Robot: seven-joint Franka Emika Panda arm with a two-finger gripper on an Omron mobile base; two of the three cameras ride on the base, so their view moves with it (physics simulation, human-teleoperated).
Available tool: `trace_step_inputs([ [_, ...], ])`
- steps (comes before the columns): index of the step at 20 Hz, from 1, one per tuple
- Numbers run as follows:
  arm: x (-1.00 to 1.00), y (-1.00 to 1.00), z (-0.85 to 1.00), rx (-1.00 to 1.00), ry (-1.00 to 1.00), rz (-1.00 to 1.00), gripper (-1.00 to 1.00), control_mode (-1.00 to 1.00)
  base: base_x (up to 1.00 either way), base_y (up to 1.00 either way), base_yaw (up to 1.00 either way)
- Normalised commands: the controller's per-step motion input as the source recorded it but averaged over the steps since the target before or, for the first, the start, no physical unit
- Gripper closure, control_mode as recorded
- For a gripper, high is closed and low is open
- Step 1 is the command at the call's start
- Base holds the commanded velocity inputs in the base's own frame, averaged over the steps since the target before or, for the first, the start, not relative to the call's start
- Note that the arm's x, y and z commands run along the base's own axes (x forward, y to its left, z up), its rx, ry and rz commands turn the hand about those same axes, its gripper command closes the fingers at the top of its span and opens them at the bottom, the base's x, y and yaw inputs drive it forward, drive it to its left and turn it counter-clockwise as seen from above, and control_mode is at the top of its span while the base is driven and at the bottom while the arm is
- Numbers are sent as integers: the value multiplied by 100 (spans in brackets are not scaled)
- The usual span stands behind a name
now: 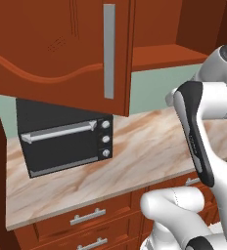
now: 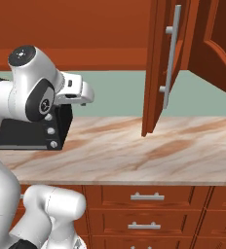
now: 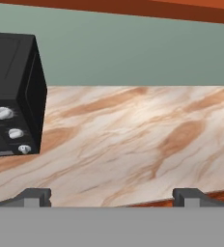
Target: Close all open cabinet doors.
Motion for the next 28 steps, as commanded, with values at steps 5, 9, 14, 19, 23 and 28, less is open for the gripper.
trace_step_inputs([
  [5,0,0,0,0,0,0,-100,100,0,0,0],
  [9,0,0,0,0,0,0,-100,100,0,0,0],
  [14,0,0,0,0,0,0,-100,-100,0,0,0],
  [19,0,0,0,0,0,0,-100,-100,0,0,0],
  [23,-36,1,0,0,-13,6,-100,-100,0,0,0],
  [28,-48,11,19,8,-14,8,-100,-100,0,0,0],
])
